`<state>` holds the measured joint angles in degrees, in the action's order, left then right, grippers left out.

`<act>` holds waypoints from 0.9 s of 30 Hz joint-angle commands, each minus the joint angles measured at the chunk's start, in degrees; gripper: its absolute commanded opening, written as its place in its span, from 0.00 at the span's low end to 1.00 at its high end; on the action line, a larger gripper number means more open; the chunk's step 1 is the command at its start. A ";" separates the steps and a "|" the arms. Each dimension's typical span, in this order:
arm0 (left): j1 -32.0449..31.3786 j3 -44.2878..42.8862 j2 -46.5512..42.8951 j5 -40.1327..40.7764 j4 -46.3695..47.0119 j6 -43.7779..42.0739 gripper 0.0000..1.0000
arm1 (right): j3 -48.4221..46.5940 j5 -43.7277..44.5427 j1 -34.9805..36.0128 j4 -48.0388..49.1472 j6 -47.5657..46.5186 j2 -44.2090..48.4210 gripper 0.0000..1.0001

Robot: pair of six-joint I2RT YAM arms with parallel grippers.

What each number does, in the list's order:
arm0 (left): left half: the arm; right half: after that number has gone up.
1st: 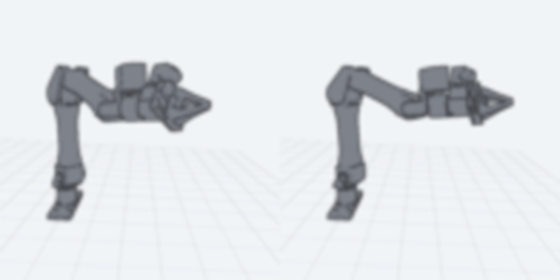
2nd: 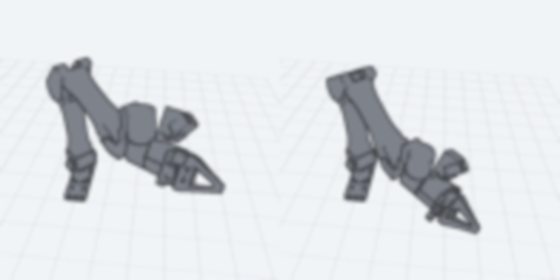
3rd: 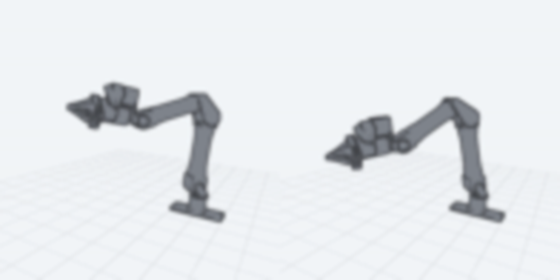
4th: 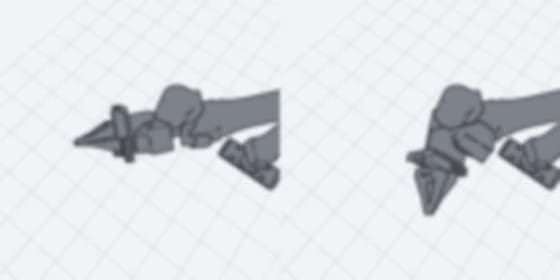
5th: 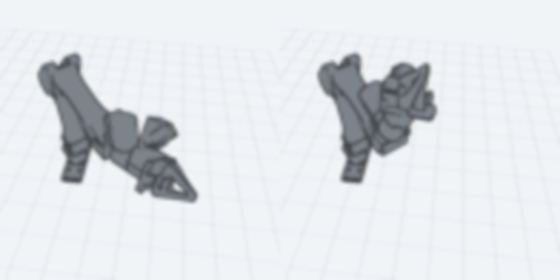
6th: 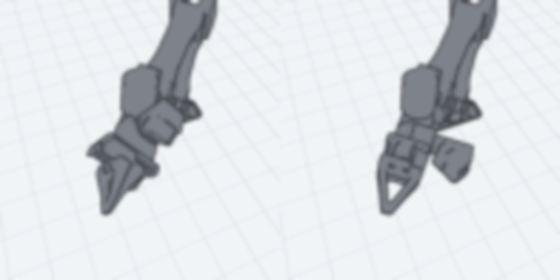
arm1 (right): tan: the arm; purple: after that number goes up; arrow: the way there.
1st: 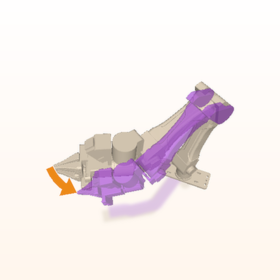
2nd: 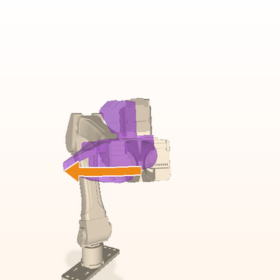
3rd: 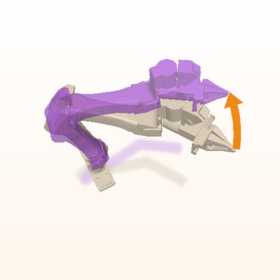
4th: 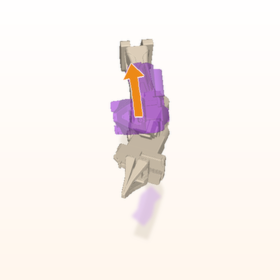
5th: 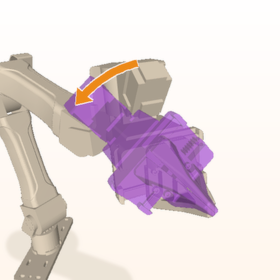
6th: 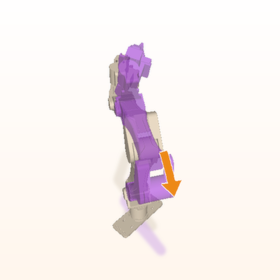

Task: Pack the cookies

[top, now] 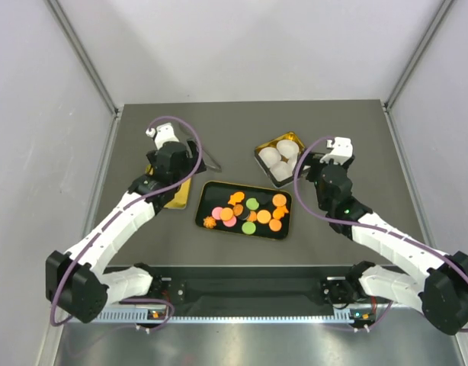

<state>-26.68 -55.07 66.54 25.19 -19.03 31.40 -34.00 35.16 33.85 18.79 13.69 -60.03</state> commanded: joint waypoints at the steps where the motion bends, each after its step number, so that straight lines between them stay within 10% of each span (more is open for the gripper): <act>1: 0.13 -0.21 1.48 2.83 3.47 0.33 0.99 | 0.34 -1.58 -0.27 0.90 0.02 1.49 1.00; 7: 0.22 -4.78 11.57 13.02 6.19 3.93 0.99 | 0.51 -2.28 -0.36 0.73 0.02 2.11 1.00; 27: 5.58 -30.88 46.13 9.35 -0.65 20.88 0.99 | -2.21 -7.29 -0.71 -2.70 0.72 0.18 1.00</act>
<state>-21.04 -82.65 111.00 34.46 -16.75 47.31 -33.43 29.34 33.52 15.75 13.80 -59.53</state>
